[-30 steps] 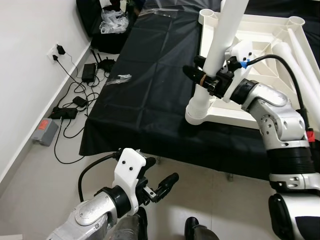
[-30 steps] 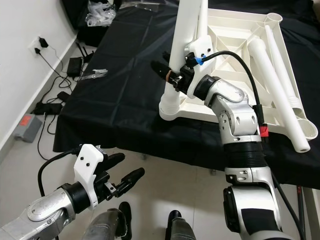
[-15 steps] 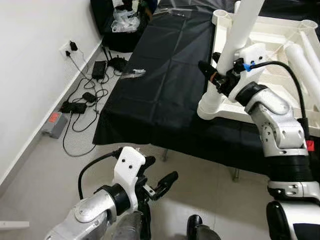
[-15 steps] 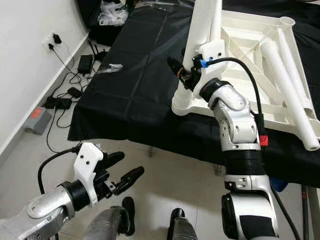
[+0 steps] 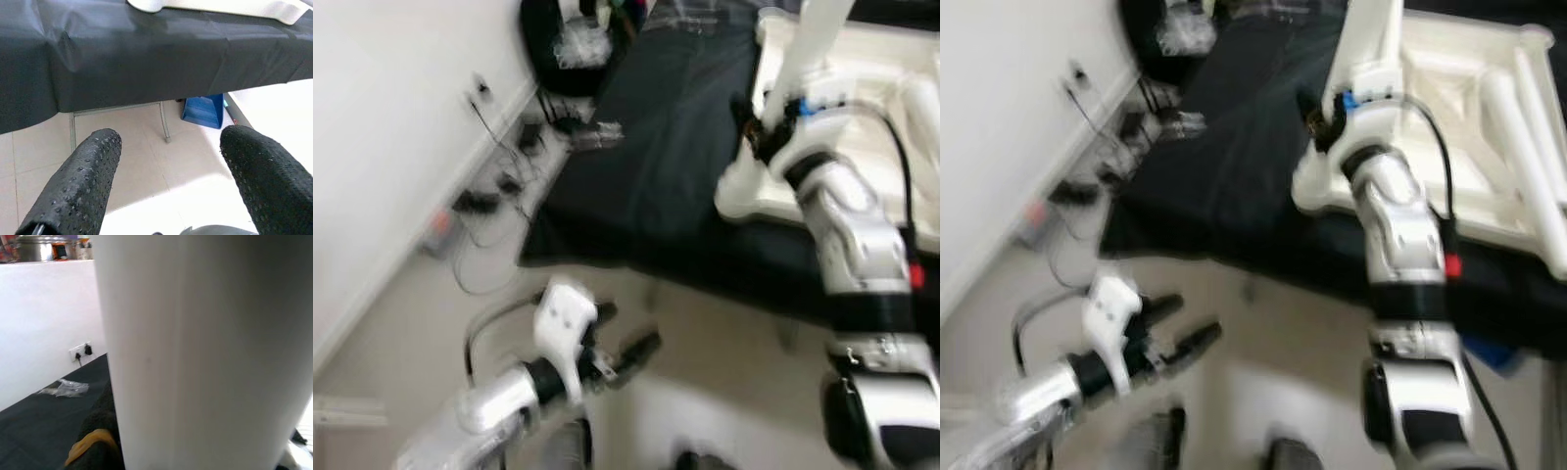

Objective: Building children table

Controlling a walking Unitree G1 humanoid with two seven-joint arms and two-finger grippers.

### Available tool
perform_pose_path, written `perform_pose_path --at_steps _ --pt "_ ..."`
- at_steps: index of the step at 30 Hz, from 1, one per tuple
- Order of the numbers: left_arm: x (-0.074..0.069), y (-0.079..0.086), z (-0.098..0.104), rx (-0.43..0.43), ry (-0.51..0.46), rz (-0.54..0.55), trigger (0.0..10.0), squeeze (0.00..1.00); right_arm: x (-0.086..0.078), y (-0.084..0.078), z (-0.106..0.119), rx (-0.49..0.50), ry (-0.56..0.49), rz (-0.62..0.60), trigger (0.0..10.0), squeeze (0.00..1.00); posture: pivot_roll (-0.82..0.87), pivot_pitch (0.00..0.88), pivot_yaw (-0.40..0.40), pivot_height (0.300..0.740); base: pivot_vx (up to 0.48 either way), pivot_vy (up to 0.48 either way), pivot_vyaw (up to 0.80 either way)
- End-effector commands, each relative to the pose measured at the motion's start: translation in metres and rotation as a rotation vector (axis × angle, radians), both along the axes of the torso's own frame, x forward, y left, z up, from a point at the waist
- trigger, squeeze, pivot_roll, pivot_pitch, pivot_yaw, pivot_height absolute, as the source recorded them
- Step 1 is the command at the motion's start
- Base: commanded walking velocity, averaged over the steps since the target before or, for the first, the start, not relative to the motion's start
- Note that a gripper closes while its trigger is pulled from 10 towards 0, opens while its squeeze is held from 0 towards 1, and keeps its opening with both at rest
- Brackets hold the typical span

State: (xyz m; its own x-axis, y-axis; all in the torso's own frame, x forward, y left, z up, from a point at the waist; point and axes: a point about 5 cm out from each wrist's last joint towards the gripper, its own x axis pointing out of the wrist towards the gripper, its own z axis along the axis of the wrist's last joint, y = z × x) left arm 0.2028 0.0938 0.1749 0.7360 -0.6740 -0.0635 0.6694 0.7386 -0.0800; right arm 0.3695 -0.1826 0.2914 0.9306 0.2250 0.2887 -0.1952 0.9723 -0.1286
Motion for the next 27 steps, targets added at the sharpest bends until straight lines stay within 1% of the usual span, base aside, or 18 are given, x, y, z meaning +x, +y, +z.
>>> perform_pose_path --at_steps 1,6,9,18,19,22,25,26,27 --pt "-0.002 0.001 -0.004 0.018 0.019 -0.003 10.0 0.00 0.007 -0.010 -0.074 0.017 0.318 -0.082 10.0 0.00 0.21 0.353 0.039 0.740 0.000 0.000 0.00" --pt "-0.002 0.002 -0.004 0.015 0.019 -0.001 10.0 0.00 0.009 -0.012 -0.075 0.014 0.322 -0.138 10.0 0.00 0.21 0.352 0.040 0.740 0.000 0.000 0.00" --pt "-0.002 0.002 -0.004 0.014 0.017 -0.001 10.0 0.00 0.013 -0.014 -0.076 0.001 0.342 -0.210 10.0 0.00 0.20 0.353 0.038 0.740 0.000 0.000 0.00" --pt "-0.002 0.000 -0.004 0.011 0.015 -0.001 10.0 0.00 0.016 -0.014 -0.074 -0.023 0.344 -0.293 10.0 0.00 0.20 0.355 0.034 0.740 0.000 0.000 0.00" --pt "-0.001 0.000 -0.004 0.010 0.015 0.000 10.0 0.00 0.017 -0.013 -0.073 -0.016 0.345 -0.318 10.0 0.00 0.20 0.355 0.033 0.740 0.000 0.000 0.00" --pt "-0.001 0.000 -0.004 0.009 0.014 0.001 10.0 0.00 0.017 -0.011 -0.074 -0.012 0.348 -0.342 10.0 0.00 0.20 0.356 0.031 0.740 0.000 0.000 0.00" --pt "-0.001 0.000 -0.004 0.008 0.013 0.003 10.0 0.00 0.018 -0.005 -0.079 0.027 0.379 -0.400 10.0 0.00 0.20 0.357 0.029 0.740 0.000 0.000 0.00" --pt "-0.001 0.000 -0.003 0.007 0.013 0.003 10.0 0.00 0.019 -0.005 -0.080 0.042 0.385 -0.431 10.0 0.00 0.20 0.358 0.027 0.740 0.000 0.000 0.00" --pt "-0.001 0.000 -0.003 0.007 0.013 0.003 10.0 0.00 0.019 -0.005 -0.080 0.042 0.385 -0.431 10.0 0.00 0.20 0.358 0.027 0.740 0.000 0.000 0.00"
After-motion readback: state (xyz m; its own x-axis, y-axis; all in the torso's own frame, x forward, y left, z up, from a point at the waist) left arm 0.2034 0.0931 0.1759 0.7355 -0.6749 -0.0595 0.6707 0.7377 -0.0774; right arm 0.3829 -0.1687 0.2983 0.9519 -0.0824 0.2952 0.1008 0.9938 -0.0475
